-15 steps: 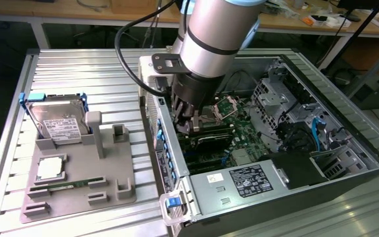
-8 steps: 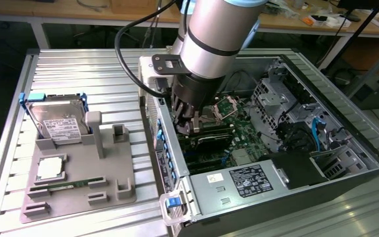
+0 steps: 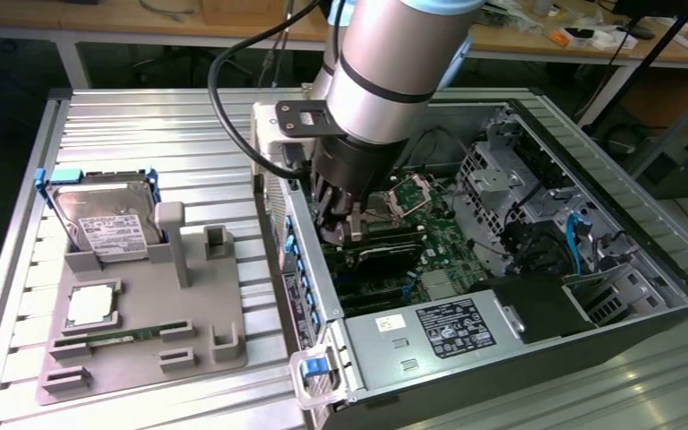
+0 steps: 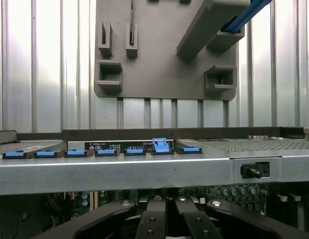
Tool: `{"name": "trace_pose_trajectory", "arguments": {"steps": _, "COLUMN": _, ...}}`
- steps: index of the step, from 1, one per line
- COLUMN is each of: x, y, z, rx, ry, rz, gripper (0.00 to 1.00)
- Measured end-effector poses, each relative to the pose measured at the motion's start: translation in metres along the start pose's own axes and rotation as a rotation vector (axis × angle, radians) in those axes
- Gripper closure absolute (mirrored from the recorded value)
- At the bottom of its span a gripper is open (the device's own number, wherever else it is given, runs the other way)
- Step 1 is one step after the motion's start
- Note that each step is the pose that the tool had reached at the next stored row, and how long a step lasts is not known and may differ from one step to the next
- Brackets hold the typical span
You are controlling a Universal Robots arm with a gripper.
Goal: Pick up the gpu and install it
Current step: 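Press down on the gpu until it lock into place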
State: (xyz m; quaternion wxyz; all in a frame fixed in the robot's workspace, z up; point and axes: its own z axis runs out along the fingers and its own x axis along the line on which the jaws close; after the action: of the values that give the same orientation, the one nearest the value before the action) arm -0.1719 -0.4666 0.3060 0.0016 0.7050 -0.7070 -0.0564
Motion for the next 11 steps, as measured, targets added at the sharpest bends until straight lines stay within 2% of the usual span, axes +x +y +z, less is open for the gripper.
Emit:
{"name": "trace_pose_trajectory", "arguments": {"steps": 3, "x": 0.0, "y": -0.0003, "z": 0.0022, "rx": 0.0093, "ry": -0.0014, "rz": -0.001, "gripper": 0.89}}
{"name": "trace_pose_trajectory", "arguments": {"steps": 8, "x": 0.0, "y": -0.0037, "z": 0.0018, "rx": 0.0093, "ry": -0.0005, "rz": -0.001, "gripper": 0.89}}
{"name": "trace_pose_trajectory", "arguments": {"steps": 10, "x": 0.0, "y": -0.0109, "z": 0.0011, "rx": 0.0092, "ry": -0.0004, "rz": -0.001, "gripper": 0.89}}
{"name": "trace_pose_trajectory", "arguments": {"steps": 11, "x": 0.0, "y": -0.0191, "z": 0.0007, "rx": 0.0093, "ry": -0.0004, "rz": -0.001, "gripper": 0.89}}
